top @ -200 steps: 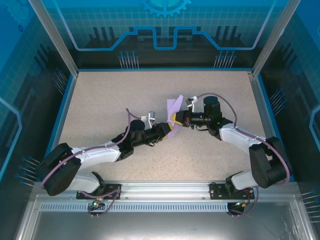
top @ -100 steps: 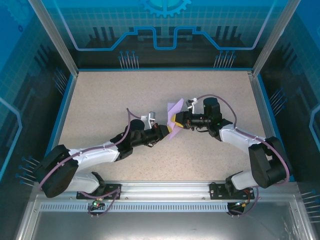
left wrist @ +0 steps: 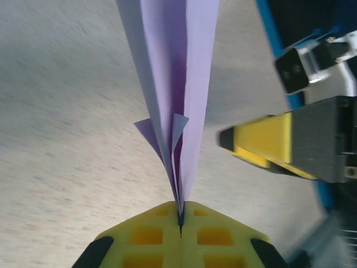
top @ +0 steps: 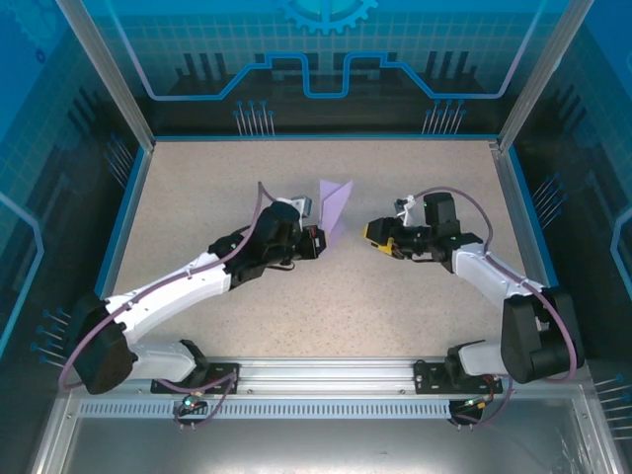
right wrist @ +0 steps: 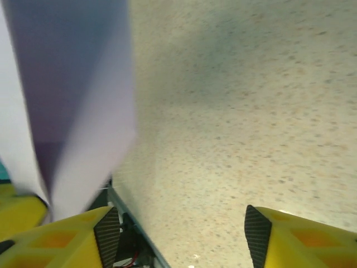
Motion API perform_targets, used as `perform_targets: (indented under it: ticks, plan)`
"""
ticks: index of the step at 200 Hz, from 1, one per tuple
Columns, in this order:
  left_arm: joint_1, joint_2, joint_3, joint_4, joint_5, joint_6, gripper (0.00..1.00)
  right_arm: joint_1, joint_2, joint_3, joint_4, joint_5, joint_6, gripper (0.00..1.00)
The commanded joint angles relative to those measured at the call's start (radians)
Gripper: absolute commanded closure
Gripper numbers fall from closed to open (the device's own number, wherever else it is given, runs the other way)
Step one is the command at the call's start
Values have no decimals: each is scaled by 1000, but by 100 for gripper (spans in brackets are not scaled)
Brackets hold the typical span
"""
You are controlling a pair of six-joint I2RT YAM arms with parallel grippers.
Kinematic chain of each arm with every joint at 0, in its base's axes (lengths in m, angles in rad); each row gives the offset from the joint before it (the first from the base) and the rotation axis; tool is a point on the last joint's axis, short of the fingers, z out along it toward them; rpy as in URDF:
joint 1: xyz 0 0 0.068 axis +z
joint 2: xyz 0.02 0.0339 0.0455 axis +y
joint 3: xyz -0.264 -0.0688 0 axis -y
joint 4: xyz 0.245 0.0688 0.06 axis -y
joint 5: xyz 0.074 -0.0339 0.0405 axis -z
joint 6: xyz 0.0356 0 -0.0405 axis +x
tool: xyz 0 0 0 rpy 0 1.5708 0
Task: Fold a paper plane with a square sheet of paper (pick it up from the middle)
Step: Turn over the paper at the center of the table.
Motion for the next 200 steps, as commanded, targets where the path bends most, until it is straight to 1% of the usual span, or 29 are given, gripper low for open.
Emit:
perform_targets:
  ticks: [1, 18, 33, 71, 98, 120, 146, 181, 200]
  plan:
    - [-82, 91, 115, -393, -362, 278, 99, -41, -23, 22, -149, 44, -130, 34]
    - [-153, 193, 195, -493, -568, 349, 100, -68, -38, 20, -166, 50, -149, 33]
    - [-203, 285, 243, -542, -689, 379, 100, -92, -46, 21, -179, 48, -164, 33]
    - [-317, 471, 293, -541, -883, 436, 100, -162, -55, 15, -186, 5, -180, 33]
    - [-376, 629, 326, -570, -961, 450, 100, -190, -53, 22, -194, -14, -192, 33]
    - [-408, 699, 328, -555, -959, 457, 100, -192, -49, 26, -188, -22, -193, 33]
    - [-424, 737, 316, -517, -917, 483, 100, -193, -36, 25, -174, -31, -189, 32]
    - [-435, 749, 283, -442, -802, 530, 93, -192, -17, 28, -161, -44, -187, 32]
    - [-436, 737, 279, -425, -751, 533, 86, -191, -8, 31, -157, -52, -184, 32]
